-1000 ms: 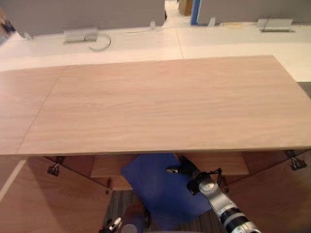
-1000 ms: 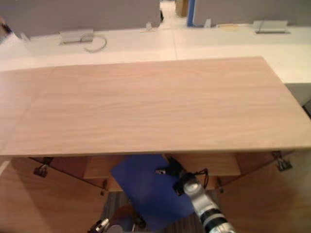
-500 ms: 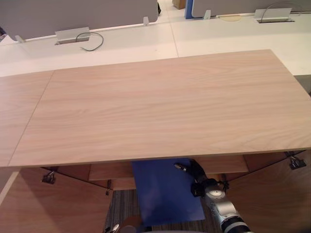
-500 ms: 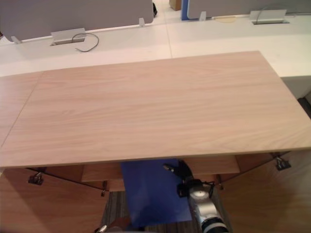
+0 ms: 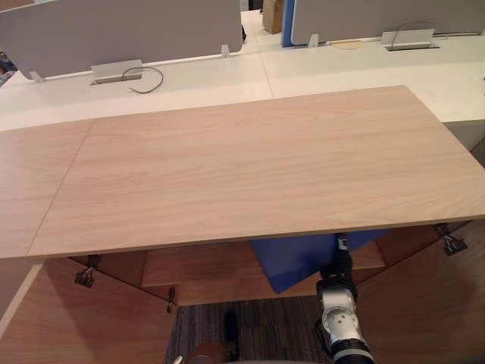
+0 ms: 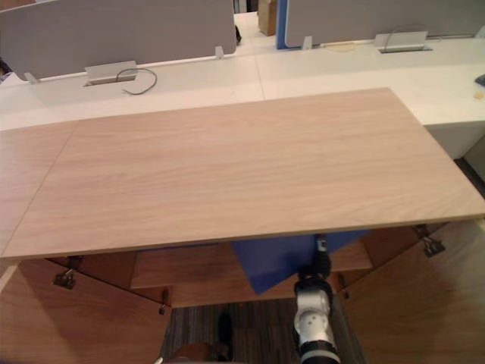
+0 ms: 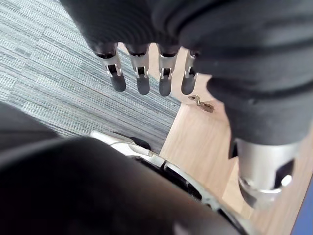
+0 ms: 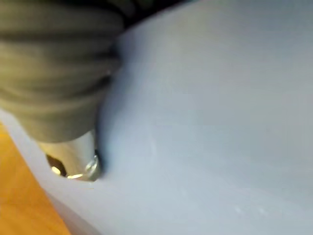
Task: Walk over to the cabinet, pick up the folder, carry it to the office cabinet, place the folder inside the office cabinet, then close the office cabinet door
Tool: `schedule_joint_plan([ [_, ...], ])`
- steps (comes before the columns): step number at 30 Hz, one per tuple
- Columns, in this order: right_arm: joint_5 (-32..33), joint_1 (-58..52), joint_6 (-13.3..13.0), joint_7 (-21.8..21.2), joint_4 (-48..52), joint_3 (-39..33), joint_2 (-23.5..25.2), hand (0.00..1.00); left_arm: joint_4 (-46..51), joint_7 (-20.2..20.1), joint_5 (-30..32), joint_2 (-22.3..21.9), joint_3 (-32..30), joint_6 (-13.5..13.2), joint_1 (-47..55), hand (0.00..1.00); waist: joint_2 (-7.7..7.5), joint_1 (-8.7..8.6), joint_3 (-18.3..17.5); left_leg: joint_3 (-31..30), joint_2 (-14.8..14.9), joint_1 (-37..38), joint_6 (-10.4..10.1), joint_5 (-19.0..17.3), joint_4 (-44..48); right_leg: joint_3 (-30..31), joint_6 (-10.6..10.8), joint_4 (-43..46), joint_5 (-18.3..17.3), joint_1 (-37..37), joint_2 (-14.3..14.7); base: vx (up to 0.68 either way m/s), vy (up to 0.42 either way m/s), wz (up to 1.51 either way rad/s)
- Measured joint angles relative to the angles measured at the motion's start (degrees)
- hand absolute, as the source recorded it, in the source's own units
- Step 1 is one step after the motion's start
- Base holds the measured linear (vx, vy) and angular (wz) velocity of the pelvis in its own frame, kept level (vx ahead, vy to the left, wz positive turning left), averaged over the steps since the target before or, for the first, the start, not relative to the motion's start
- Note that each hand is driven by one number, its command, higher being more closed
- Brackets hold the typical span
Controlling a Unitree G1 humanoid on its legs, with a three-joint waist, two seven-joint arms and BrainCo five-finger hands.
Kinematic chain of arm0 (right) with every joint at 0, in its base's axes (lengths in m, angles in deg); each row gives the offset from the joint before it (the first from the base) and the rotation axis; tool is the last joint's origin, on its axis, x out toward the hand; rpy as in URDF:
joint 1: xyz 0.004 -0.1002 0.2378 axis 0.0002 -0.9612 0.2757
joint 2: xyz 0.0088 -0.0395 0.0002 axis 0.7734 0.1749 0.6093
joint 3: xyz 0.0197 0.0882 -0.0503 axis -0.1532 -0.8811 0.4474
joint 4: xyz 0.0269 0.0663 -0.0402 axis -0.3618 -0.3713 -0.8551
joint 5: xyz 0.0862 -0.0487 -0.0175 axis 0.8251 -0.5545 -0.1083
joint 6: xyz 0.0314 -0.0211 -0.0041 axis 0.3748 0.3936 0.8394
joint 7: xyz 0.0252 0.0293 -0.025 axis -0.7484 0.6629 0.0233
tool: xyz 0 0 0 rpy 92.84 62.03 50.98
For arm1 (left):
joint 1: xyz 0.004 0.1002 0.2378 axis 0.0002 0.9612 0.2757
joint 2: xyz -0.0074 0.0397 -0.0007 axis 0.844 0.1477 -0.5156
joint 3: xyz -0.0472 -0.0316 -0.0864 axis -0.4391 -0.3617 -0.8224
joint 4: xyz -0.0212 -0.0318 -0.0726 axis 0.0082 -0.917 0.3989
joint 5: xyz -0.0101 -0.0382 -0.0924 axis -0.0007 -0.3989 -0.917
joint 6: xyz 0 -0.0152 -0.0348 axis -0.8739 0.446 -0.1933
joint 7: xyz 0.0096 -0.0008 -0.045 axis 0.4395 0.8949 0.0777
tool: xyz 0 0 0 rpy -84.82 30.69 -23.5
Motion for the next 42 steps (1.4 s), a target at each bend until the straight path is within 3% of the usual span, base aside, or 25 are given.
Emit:
schedule_joint_plan([
  [2,2.6,3.2,-3.3,3.3,1.6,-3.7,0.0,1.00,0.6,0.9,-0.4,-0.7,0.0,0.2,0.1,0.00,0.18,0.24,1.4,0.0,-0.1,-3.5,1.4,-2.5,6.8,-0.8,0.7,3.3,0.0,-1.6,-1.2,0.01,0.065,0.05],
  [5,2.9,6.5,-5.8,7.2,1.6,-7.2,0.0,1.00,0.6,1.5,-0.5,-1.2,0.6,0.3,0.1,0.00,1.37,0.27,2.1,-0.2,-0.1,-6.2,2.2,-7.1,15.0,-1.7,2.2,8.3,-1.1,-2.3,-2.9,0.02,0.075,0.09],
  [7,2.9,9.4,-8.1,10.1,1.6,-9.4,0.4,1.00,0.4,1.9,-0.5,-1.9,1.0,0.2,0.1,0.00,2.37,0.39,2.7,0.1,-0.9,-8.6,2.8,-10.9,20.8,-1.8,2.4,14.4,-4.1,-4.5,-5.1,0.00,0.125,0.08],
  [9,3.2,12.3,-9.2,11.9,1.9,-11.8,0.5,1.00,0.3,2.3,-0.4,-2.4,1.1,0.2,-0.2,0.00,2.96,0.31,3.3,0.5,-2.2,-10.8,3.6,-12.9,24.5,-1.9,2.9,18.3,-7.2,-6.3,-7.5,-0.03,0.121,0.13],
  [13,4.6,19.1,-10.0,15.4,1.3,-17.2,-0.1,1.00,0.0,2.7,-0.2,-3.7,1.2,0.2,-0.5,0.00,4.67,0.40,4.7,0.8,-3.6,-13.6,4.5,-13.8,27.3,-2.0,3.1,23.1,-9.4,-9.7,-10.1,-0.06,0.110,0.12],
  [19,7.1,32.6,-9.7,19.0,-4.8,-25.6,-6.4,1.00,-1.2,2.8,0.1,-4.0,2.2,0.2,-1.0,0.00,5.97,0.92,5.3,1.3,-5.6,-18.5,5.0,-13.3,28.8,-1.4,3.6,30.0,-11.4,-16.1,-13.5,-0.05,0.072,0.14],
  [23,8.4,40.5,-7.0,20.1,-10.1,-29.1,-11.2,1.00,-2.7,2.9,0.1,-4.3,2.5,0.5,-2.2,0.00,7.30,1.55,5.7,1.4,-6.7,-20.3,5.4,-12.4,28.6,-1.4,3.4,32.1,-11.9,-18.2,-14.9,-0.02,0.056,0.13],
  [35,8.8,52.8,-2.4,23.2,-21.8,-29.4,-22.2,1.00,-1.1,2.9,1.5,-4.6,4.6,1.2,-2.9,0.00,10.61,2.47,5.2,0.5,-8.7,-23.3,7.0,-10.3,28.9,-1.4,2.9,36.6,-13.0,-22.0,-16.9,0.03,0.020,0.11],
  [38,8.3,55.2,-1.4,23.3,-22.0,-29.2,-24.5,1.00,-0.6,2.9,1.8,-4.8,5.8,1.2,-3.4,0.00,12.46,2.72,5.6,0.4,-8.7,-25.8,6.6,-10.1,30.4,-1.0,2.8,39.9,-14.6,-24.6,-17.4,-0.05,0.005,0.13],
  [39,7.7,56.8,-1.4,23.3,-22.9,-29.1,-25.1,0.00,-0.6,2.9,1.9,-4.8,6.1,1.2,-3.7,0.00,12.90,2.92,5.6,0.4,-8.6,-26.8,6.3,-9.7,30.5,-0.4,2.8,41.1,-15.1,-26.2,-17.5,-0.10,0.005,0.09],
  [42,7.1,58.9,-0.8,23.3,-23.6,-28.8,-25.7,0.00,-0.7,2.9,1.9,-4.8,6.2,1.2,-4.1,0.00,13.31,3.36,5.6,0.8,-8.1,-28.5,5.8,-8.8,30.4,0.4,2.7,43.1,-15.5,-29.0,-17.5,-0.10,-0.009,0.00],
])
